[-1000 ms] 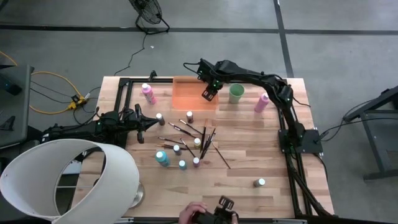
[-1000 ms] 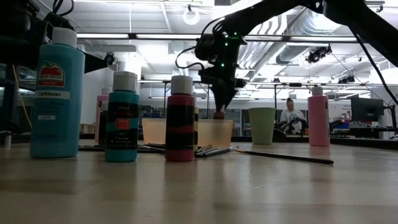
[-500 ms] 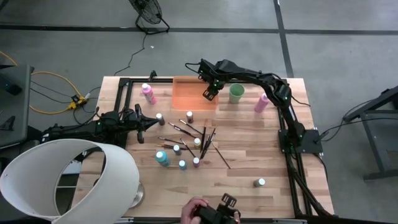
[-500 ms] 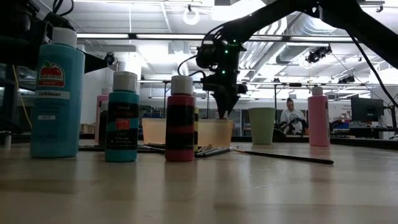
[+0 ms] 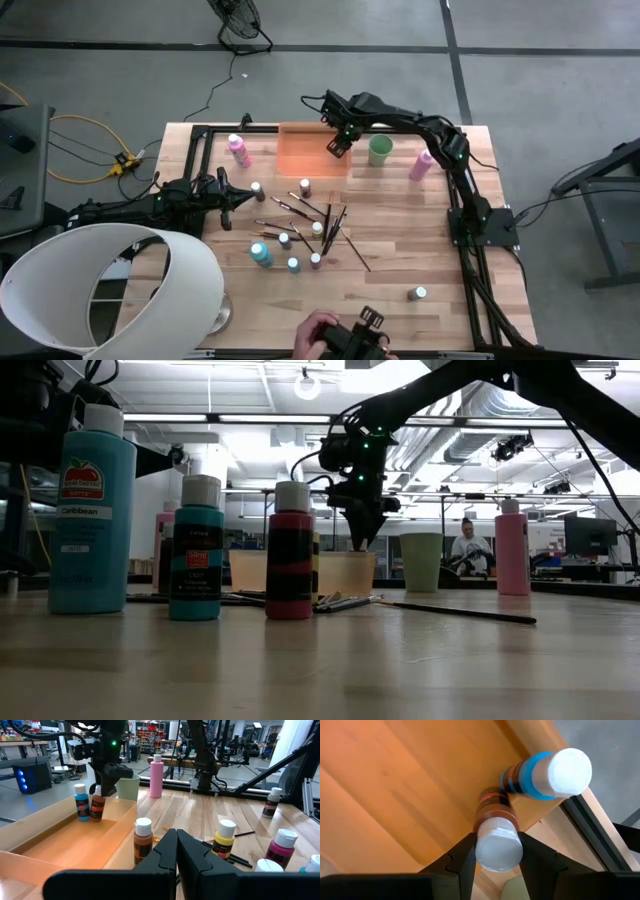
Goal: Pick & Place Paint Supplies
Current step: Put the small orange paint bottle into the orange bin, then put the small gray paint bottle into the orange bin
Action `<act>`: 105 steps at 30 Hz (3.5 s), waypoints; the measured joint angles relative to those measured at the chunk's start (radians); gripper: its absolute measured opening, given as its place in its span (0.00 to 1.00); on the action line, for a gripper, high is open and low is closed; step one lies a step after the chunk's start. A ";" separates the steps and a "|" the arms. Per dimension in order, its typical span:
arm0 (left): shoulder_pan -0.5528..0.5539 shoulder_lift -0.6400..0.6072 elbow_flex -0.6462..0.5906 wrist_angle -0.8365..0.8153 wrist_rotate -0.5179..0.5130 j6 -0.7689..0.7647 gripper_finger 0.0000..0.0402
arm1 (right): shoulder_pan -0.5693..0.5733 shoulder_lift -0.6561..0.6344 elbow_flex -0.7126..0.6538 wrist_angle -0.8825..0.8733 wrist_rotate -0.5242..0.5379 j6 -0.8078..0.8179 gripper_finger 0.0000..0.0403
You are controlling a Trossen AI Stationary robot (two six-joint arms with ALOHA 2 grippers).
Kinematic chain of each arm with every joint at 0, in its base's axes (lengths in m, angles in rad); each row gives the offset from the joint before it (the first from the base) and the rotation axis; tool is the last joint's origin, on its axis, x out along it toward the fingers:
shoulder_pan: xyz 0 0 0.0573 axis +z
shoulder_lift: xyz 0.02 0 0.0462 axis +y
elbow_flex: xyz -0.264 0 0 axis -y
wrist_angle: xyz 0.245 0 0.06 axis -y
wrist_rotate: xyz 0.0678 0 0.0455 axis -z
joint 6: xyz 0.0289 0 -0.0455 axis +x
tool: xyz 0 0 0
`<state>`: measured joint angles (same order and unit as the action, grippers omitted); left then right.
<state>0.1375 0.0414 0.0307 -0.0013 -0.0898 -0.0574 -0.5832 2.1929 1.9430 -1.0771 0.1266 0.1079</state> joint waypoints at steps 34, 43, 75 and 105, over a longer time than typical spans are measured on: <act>0.000 0.000 0.000 0.000 0.000 0.000 0.00 | 0.002 -0.073 0.000 -0.110 -0.038 0.084 0.47; 0.000 0.000 0.000 0.000 0.000 0.000 0.00 | 0.071 -0.212 0.000 -0.322 -0.083 0.073 0.47; 0.000 0.000 0.000 0.000 0.000 0.000 0.00 | 1.111 -0.881 -0.696 -0.299 -0.168 0.863 0.47; 0.000 0.000 0.000 0.000 0.000 0.000 0.00 | 1.394 -0.744 -0.893 0.163 -0.156 0.081 0.47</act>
<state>0.1373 0.0416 0.0303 -0.0013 -0.0895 -0.0576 0.8108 1.4488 1.0504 -0.9145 -0.0295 0.1891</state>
